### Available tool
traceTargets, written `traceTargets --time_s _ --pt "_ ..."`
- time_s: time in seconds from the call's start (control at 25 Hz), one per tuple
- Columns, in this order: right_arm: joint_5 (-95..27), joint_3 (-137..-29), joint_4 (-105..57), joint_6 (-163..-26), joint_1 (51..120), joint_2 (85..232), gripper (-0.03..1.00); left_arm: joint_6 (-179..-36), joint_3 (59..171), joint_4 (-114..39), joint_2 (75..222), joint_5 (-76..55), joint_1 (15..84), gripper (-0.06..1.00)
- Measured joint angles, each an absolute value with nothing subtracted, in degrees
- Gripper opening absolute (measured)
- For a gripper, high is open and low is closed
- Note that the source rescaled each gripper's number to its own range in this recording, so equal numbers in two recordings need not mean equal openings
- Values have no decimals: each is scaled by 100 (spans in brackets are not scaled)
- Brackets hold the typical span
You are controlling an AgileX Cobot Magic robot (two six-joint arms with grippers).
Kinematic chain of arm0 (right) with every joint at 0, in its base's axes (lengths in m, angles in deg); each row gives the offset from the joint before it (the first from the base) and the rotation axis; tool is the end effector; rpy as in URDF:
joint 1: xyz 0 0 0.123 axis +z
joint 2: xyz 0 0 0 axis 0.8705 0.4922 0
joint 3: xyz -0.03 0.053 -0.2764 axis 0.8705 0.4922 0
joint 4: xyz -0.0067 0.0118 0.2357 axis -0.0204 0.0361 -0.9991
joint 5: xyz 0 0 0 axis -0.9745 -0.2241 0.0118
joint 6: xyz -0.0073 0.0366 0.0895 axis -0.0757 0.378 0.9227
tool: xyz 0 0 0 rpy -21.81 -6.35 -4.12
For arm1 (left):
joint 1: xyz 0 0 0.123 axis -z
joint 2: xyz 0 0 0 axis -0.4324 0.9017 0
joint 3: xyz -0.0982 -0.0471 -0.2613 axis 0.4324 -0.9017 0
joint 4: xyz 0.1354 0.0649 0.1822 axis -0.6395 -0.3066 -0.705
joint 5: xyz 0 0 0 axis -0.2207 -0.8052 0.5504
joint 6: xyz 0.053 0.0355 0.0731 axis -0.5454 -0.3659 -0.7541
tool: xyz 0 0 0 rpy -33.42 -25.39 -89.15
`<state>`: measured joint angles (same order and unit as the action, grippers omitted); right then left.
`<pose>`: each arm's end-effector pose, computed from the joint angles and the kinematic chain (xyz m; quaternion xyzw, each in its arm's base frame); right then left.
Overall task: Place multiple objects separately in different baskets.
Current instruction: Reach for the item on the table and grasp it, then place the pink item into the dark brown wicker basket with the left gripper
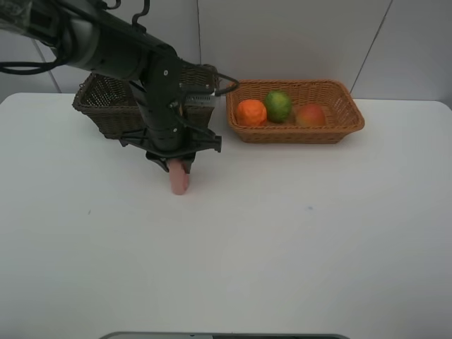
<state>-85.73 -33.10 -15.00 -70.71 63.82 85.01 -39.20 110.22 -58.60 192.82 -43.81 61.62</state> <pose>-0.0156 -0.0032 0.2746 -0.0172 0.8435 0.0060 0.5369 0.3203 -0.2230 0.1350 0.0598 0.9881 -0.0389 0.1363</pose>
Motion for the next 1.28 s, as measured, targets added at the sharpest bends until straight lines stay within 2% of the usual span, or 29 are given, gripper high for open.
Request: traceTargets --time_s 0.84,1.28 --pt "-8573 -3310 -1500 -7071 6382 8501 100 -3920 11041 -5860 19260 -4553 6162 39" --pt "-8573 -3310 -1500 -7071 6382 8501 100 -4374 11436 -5878 18553 -4912 6084 39"
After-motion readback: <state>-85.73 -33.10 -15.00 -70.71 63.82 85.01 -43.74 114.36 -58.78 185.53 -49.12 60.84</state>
